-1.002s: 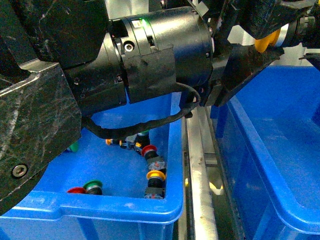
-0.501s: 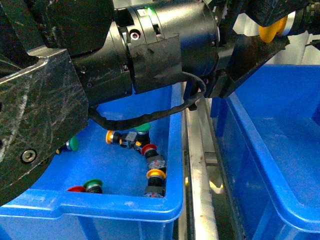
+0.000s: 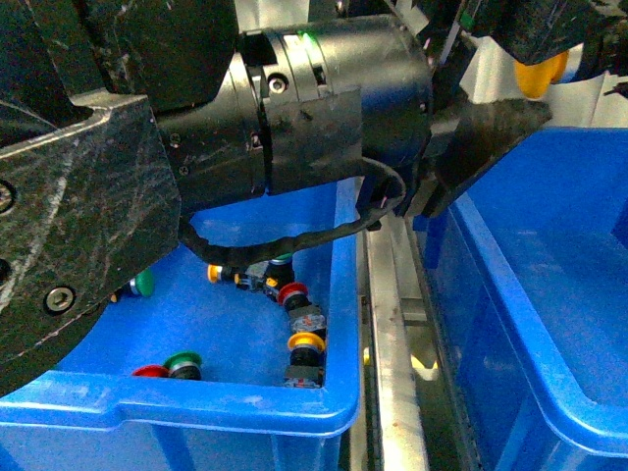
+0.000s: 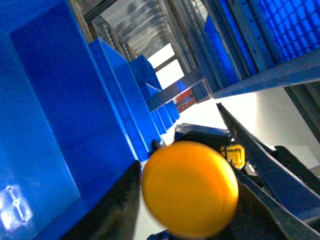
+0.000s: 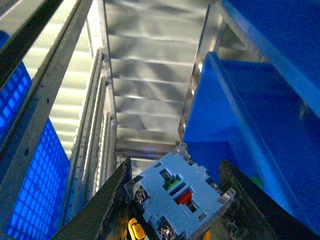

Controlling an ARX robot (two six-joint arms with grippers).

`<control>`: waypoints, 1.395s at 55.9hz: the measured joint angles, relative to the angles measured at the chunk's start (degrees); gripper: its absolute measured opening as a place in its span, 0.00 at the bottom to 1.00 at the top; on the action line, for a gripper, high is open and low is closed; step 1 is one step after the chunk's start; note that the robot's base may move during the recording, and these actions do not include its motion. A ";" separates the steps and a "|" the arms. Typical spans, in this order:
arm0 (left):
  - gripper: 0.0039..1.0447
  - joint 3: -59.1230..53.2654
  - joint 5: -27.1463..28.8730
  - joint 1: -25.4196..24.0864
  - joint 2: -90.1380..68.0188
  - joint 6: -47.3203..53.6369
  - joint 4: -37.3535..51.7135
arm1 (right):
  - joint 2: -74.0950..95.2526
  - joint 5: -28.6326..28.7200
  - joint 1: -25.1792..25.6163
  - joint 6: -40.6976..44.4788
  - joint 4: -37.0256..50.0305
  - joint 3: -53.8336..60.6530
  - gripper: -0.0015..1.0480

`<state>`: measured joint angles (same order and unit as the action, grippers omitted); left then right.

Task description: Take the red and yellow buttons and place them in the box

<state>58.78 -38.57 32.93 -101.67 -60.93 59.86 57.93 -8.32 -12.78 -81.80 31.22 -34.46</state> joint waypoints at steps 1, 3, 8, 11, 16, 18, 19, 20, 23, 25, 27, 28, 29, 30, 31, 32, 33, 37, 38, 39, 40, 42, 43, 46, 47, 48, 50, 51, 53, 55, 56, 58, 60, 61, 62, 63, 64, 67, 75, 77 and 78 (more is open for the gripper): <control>0.51 0.00 0.02 -0.15 0.00 0.24 -0.26 | 0.26 0.02 0.55 0.24 0.31 0.00 0.41; 0.56 0.00 0.28 -0.39 0.00 0.52 -0.46 | 0.50 0.00 1.46 0.48 0.61 0.00 0.41; 0.69 0.00 1.16 -1.29 0.20 0.96 -0.61 | 1.29 0.00 3.93 1.03 1.36 0.00 0.41; 0.78 0.00 1.33 -1.86 0.66 1.40 -0.70 | 1.86 0.15 5.35 1.36 1.57 0.00 0.41; 0.91 0.00 1.84 -2.43 2.12 2.38 -1.84 | 2.82 0.55 7.30 1.97 2.01 0.00 0.41; 0.94 0.00 2.03 -2.69 2.86 2.89 -2.60 | 3.08 0.68 7.93 2.05 2.14 0.00 0.41; 0.94 -0.02 2.05 -2.84 3.45 3.10 -3.19 | 3.21 0.81 8.35 2.19 2.23 0.00 0.41; 0.93 -0.07 2.05 -2.95 3.69 3.23 -3.52 | 3.26 0.83 8.55 2.25 2.29 0.00 0.41; 0.92 -0.55 2.10 -3.52 5.44 4.26 -5.51 | 3.48 1.01 9.49 2.71 2.49 0.02 0.41; 0.93 -1.38 1.53 -4.24 7.10 5.73 -7.41 | 3.52 1.14 10.14 3.19 2.58 0.02 0.41; 0.93 -2.29 1.05 -4.98 8.41 6.47 -8.33 | 3.56 1.14 10.54 3.41 2.64 0.04 0.41; 0.93 -3.02 0.98 -5.53 9.33 6.97 -8.72 | 3.61 1.11 10.82 3.65 2.64 0.04 0.41; 0.93 -3.76 0.87 -6.12 10.27 7.41 -9.22 | 3.63 1.05 11.08 3.78 2.64 0.07 0.41; 0.93 -4.15 0.76 -6.47 10.78 7.54 -9.49 | 3.63 1.05 11.19 3.96 2.64 0.09 0.41; 0.93 -5.38 0.57 -7.56 12.35 8.26 -10.25 | 3.63 1.05 11.41 4.11 2.64 0.15 0.41; 0.93 -5.79 0.48 -7.96 12.90 8.72 -10.56 | 3.63 1.03 11.50 4.37 2.67 0.22 0.41; 0.93 -6.60 0.55 -8.76 14.03 9.51 -11.39 | 3.63 1.01 11.67 4.59 2.78 0.33 0.41; 0.93 -9.40 0.92 -11.89 18.73 13.88 -17.05 | 3.63 1.03 12.04 4.79 2.91 0.52 0.41; 0.93 -10.25 0.63 -12.85 20.20 15.41 -18.97 | 3.61 1.03 12.13 4.87 2.99 0.59 0.41; 0.93 -10.67 0.55 -13.38 20.94 16.24 -19.91 | 3.61 1.01 12.17 4.94 3.02 0.61 0.41; 0.93 -11.58 0.31 -14.43 22.43 17.84 -21.75 | 3.56 0.98 12.24 5.07 3.02 0.70 0.41; 0.93 -12.96 -0.11 -16.13 24.68 19.85 -24.35 | 3.52 0.96 12.44 5.18 3.08 0.85 0.41; 0.93 -14.43 -0.79 -17.99 26.84 22.34 -26.53 | 3.45 0.85 12.48 5.22 3.08 0.94 0.41; 0.93 -17.16 -2.38 -21.59 30.38 24.37 -28.74 | 3.15 0.59 12.59 5.53 3.08 1.27 0.41; 0.93 -17.64 -2.71 -22.34 31.04 24.74 -29.03 | 3.10 0.55 12.59 5.62 3.08 1.31 0.41; 0.93 -18.71 -3.48 -23.98 32.41 25.49 -29.66 | 2.97 0.48 12.59 5.66 3.08 1.36 0.41; 0.93 -20.65 -4.81 -27.26 35.04 26.25 -30.88 | 2.67 0.31 12.59 5.84 3.08 1.42 0.41; 0.93 -21.07 -5.22 -28.11 35.67 26.47 -31.30 | 2.60 0.28 12.59 5.90 3.06 1.44 0.41; 0.93 -22.91 -6.08 -31.61 38.56 27.76 -33.86 | 2.23 -0.13 12.59 6.21 3.02 1.44 0.41; 0.89 -24.98 0.33 -32.37 41.16 31.76 -34.75 | 1.90 -0.42 12.57 6.49 2.93 1.49 0.41; 0.86 -26.58 4.87 -32.63 43.19 33.64 -35.12 | 1.70 -0.66 12.50 6.62 2.86 1.51 0.41; 0.79 -30.08 17.38 -32.98 47.71 40.37 -36.15 | 1.27 -1.05 12.31 7.08 2.78 1.60 0.41; 0.73 -33.00 24.13 -32.98 51.43 44.04 -37.09 | 1.05 -1.20 12.07 7.50 2.78 1.66 0.41; 0.70 -35.01 28.02 -32.98 54.05 46.62 -37.86 | 0.90 -1.27 11.87 7.78 2.78 1.73 0.41; 0.67 -37.00 31.32 -32.98 56.81 49.57 -38.86 | 0.79 -1.38 11.63 7.98 2.78 1.79 0.41; 0.63 -38.97 33.86 -32.98 59.63 51.45 -40.04 | 0.66 -1.62 11.43 8.17 2.67 1.88 0.41; 0.62 -39.93 34.93 -32.98 61.11 52.26 -40.72 | 0.59 -1.70 11.32 8.24 2.62 1.90 0.41; 0.51 -45.40 38.18 -33.00 70.23 55.45 -45.70 | 0.33 -2.40 10.84 8.72 2.40 2.14 0.41; 0.24 -56.83 38.49 -32.98 95.86 59.23 -59.60 | 0.09 -5.25 8.94 10.60 1.79 2.27 0.41; 0.17 -57.51 38.56 -32.96 99.16 59.65 -60.08 | 0.07 -5.79 8.17 11.34 1.75 2.29 0.41; 0.15 -57.53 38.60 -32.96 99.60 59.60 -60.02 | 0.02 -5.90 8.02 11.43 1.73 2.29 0.41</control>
<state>1.26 0.03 -0.03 -2.07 -1.32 -0.16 57.95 -14.22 -4.75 -70.37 32.95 -32.16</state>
